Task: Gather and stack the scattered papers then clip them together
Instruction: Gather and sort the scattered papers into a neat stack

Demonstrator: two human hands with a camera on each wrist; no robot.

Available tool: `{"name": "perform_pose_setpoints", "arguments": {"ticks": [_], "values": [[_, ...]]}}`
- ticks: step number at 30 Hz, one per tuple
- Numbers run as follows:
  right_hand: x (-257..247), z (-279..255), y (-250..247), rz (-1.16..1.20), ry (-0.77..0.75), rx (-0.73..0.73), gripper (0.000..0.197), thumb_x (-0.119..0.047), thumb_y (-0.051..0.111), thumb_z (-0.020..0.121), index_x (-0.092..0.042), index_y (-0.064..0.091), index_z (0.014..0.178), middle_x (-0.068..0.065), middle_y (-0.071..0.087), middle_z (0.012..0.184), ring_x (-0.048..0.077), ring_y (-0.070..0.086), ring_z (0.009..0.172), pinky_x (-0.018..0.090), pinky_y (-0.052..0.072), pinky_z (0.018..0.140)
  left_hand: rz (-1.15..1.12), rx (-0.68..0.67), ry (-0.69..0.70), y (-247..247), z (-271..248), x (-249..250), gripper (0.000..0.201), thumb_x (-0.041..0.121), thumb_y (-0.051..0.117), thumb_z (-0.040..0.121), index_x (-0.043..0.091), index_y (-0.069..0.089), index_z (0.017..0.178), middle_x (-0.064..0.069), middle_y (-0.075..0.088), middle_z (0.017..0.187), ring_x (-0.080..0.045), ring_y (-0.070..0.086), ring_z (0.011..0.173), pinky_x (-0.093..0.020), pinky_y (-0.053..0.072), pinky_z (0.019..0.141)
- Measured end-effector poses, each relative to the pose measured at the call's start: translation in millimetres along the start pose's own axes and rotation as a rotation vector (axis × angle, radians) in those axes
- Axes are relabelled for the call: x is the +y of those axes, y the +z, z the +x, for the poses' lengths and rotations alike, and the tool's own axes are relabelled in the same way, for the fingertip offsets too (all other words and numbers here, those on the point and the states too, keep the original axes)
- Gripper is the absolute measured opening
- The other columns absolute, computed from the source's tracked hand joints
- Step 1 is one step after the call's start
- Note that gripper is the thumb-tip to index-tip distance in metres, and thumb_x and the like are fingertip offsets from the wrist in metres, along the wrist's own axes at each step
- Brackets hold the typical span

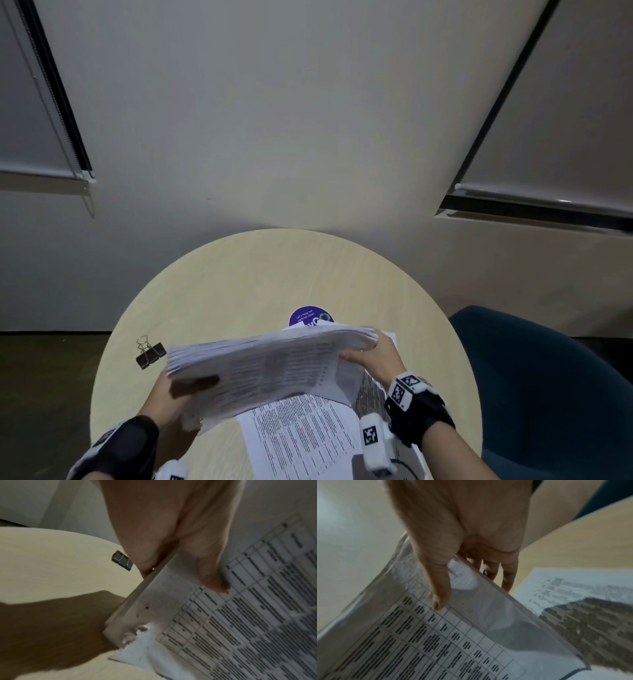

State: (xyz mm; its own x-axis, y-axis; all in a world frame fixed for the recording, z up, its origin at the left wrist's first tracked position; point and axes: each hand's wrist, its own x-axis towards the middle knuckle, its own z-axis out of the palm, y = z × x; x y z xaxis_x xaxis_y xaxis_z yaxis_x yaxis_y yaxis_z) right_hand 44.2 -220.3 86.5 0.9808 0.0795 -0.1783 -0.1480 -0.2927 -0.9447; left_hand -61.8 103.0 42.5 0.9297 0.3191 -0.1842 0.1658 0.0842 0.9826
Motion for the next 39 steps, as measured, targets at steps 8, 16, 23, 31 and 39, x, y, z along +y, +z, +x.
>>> {"name": "perform_pose_setpoints", "arguments": {"ticks": [8, 16, 23, 31, 39], "values": [[-76.7, -6.9, 31.2, -1.018, -0.506, -0.156, 0.066, -0.041, 0.075, 0.076, -0.037, 0.045, 0.135, -0.005, 0.051, 0.139, 0.02, 0.034, 0.139, 0.049, 0.01, 0.118, 0.523, -0.015, 0.435, 17.0, 8.2, 59.6, 0.014, 0.004, 0.074, 0.079, 0.016, 0.07, 0.085, 0.005, 0.069, 0.08, -0.004, 0.065, 0.077, -0.017, 0.048, 0.073], [-95.8, 1.2, 46.4, -0.403, -0.518, -0.086, 0.021, 0.002, 0.06, 0.082, -0.012, 0.075, 0.078, -0.013, 0.069, 0.066, -0.004, 0.061, 0.068, 0.022, 0.047, 0.064, 0.412, 0.415, 0.486, 29.0, 10.6, 130.7, 0.08, 0.014, 0.086, 0.066, 0.032, 0.042, 0.131, -0.004, 0.035, 0.136, -0.017, 0.037, 0.123, -0.031, 0.035, 0.101], [-82.8, -13.9, 42.2, 0.196, -0.243, -0.12, 0.027, -0.021, 0.074, 0.078, 0.004, 0.071, 0.088, 0.019, 0.071, 0.087, 0.016, 0.062, 0.082, 0.031, 0.052, 0.076, -0.041, -0.125, 0.365, 33.2, 3.7, 120.5, 0.072, 0.05, 0.089, 0.047, 0.028, 0.062, 0.11, 0.012, 0.074, 0.102, -0.004, 0.069, 0.096, -0.015, 0.055, 0.071], [-1.5, -13.4, 46.1, -0.001, 0.125, -0.161, 0.02, -0.024, 0.083, 0.072, -0.027, 0.069, 0.086, -0.01, 0.07, 0.085, 0.0, 0.064, 0.08, 0.011, 0.053, 0.069, -0.011, -0.169, 0.178, 51.0, 10.3, 44.6, 0.081, 0.059, 0.089, 0.031, 0.028, 0.061, 0.1, 0.014, 0.075, 0.09, -0.013, 0.069, 0.091, -0.022, 0.058, 0.066], [-8.7, 5.1, 40.6, -0.107, 0.003, -0.097, 0.097, -0.079, 0.072, 0.044, 0.01, 0.065, 0.082, 0.026, 0.07, 0.081, 0.027, 0.066, 0.068, 0.038, 0.053, 0.067, 0.076, -0.065, 0.279, 61.6, 22.8, 59.2, 0.035, 0.018, 0.088, 0.064, 0.032, 0.065, 0.086, 0.027, 0.072, 0.076, 0.006, 0.067, 0.073, -0.028, 0.055, 0.069]]}}
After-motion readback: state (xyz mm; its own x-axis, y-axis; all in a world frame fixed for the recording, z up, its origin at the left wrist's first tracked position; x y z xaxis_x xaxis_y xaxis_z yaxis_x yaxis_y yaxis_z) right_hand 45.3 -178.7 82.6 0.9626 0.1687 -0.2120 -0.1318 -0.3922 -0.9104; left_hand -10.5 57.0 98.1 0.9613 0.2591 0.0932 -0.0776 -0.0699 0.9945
